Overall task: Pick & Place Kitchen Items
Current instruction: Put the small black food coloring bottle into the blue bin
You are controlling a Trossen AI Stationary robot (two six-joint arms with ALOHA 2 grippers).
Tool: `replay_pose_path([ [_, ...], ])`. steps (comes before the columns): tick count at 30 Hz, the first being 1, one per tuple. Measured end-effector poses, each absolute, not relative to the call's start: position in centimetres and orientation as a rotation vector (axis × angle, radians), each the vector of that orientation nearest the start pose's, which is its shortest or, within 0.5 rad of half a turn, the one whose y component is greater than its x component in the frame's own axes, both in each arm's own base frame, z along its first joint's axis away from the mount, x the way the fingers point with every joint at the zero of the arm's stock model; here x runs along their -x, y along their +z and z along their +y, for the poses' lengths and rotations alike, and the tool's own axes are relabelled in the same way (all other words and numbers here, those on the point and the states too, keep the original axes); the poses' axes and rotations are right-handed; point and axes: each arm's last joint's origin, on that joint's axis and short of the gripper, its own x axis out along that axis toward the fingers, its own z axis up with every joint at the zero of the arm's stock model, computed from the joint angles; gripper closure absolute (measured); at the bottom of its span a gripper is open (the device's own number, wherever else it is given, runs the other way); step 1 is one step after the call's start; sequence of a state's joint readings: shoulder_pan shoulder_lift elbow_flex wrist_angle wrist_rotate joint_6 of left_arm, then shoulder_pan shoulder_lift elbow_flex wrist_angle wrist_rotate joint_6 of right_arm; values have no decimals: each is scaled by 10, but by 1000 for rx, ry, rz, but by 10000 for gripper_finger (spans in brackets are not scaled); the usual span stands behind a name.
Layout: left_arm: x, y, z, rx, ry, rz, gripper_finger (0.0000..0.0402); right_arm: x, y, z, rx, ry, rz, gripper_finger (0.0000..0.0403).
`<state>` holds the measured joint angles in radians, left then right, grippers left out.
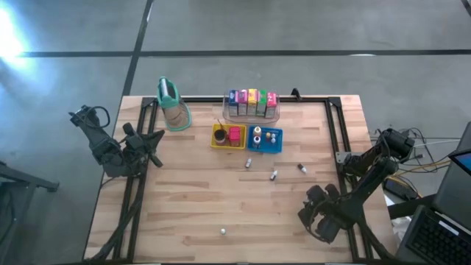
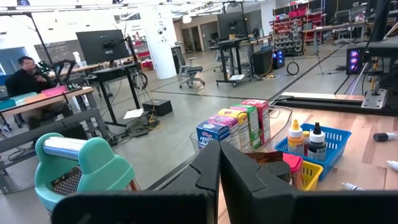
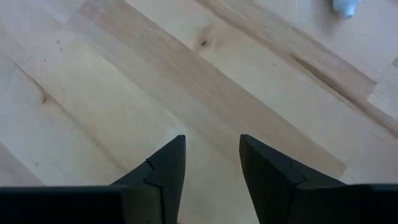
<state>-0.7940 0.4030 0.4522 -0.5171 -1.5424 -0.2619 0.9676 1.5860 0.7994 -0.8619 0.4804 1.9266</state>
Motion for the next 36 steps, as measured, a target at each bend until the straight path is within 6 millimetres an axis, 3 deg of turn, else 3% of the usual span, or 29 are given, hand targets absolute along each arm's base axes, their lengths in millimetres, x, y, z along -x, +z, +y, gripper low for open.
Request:
replay_pose_path([
  [13, -77, 248, -37, -191, 747, 89, 387, -143, 143, 183, -566, -772, 951, 238],
  [30, -77, 248, -37, -186, 748, 87, 387, -147, 143, 181, -536, -762, 954, 301],
  [36, -78, 246, -38, -59, 713, 57, 387, -148, 144, 180, -527, -757, 914, 323],
])
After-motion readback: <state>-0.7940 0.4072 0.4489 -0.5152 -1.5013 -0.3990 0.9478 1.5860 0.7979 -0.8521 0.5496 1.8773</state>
